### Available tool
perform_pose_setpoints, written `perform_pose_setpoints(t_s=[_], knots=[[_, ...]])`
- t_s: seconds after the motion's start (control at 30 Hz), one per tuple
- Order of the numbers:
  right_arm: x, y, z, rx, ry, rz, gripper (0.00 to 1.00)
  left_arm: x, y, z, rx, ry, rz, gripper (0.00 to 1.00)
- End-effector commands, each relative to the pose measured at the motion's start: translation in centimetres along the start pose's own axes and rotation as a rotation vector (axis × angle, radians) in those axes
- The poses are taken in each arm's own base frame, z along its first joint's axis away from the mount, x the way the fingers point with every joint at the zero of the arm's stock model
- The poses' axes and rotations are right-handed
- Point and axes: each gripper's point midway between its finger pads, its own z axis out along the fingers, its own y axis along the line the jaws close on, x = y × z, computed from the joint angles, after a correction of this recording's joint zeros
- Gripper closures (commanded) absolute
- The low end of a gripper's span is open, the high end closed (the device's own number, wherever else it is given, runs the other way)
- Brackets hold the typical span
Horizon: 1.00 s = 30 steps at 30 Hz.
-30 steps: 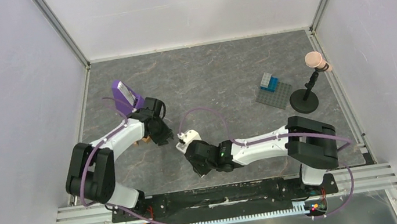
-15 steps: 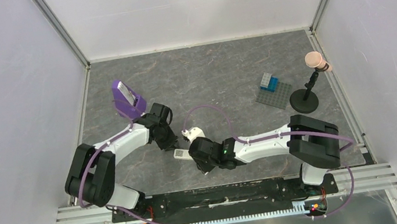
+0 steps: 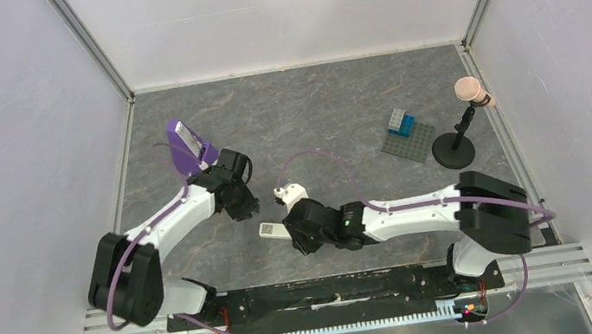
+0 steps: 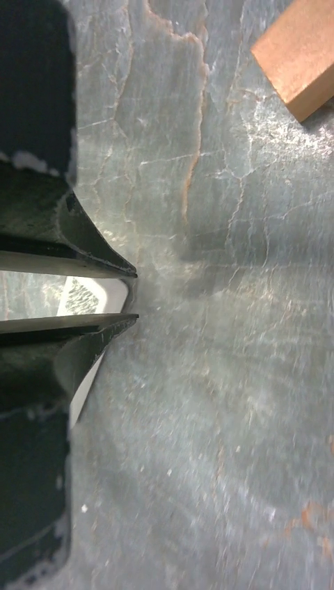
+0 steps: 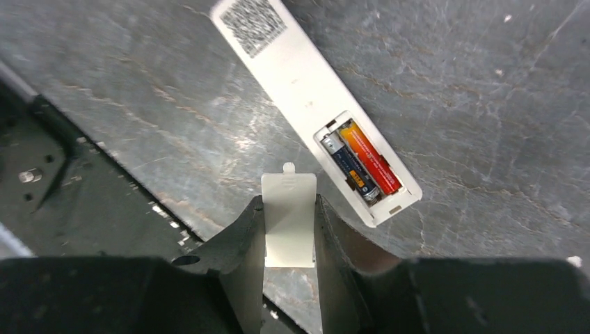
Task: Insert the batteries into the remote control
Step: Adjust the battery cover.
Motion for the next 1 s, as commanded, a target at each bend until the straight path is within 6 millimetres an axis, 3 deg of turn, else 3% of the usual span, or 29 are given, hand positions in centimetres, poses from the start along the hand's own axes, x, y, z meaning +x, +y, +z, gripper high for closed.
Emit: perform_pose_setpoints(t_s=[0.0,0.1,0.23,0.33,0.43,0.73,0.97], knots=[[-3.4,1.2,-3.6,-0.090,-0.113,-0.063,0.86,-1.8,-1.3,-4.3,0.089,-0.083,0.007,0.68],[-4.0,1.3,-5.3,-0.135,-0.148,-0.169,0.86,-0.9,-3.5,-7.7,0.278,-0.065,0.068,0.64],[-4.8,2.0,-7.5,-0.215,-0.193,-0.319,0.85,2.2,-6.7,-12.6,0.607,0.021,0.231,0.60],[-5.6,2.5,-8.9,-0.252,-0.229,-0.393,0.85,4.0,-7.5,-15.5,0.783,0.037,0.319,0.55],[-6.4,3.0,-10.2,-0.284,-0.263,-0.440,0.84,5.6,-7.7,-17.0,0.909,0.039,0.379,0.45],[-7.8,3.5,-12.3,-0.311,-0.318,-0.512,0.83,8.6,-8.8,-19.0,1.080,0.093,0.498,0.37],[-7.7,4.4,-12.4,-0.358,-0.305,-0.515,0.83,10.9,-9.9,-17.3,1.036,0.155,0.556,0.44]])
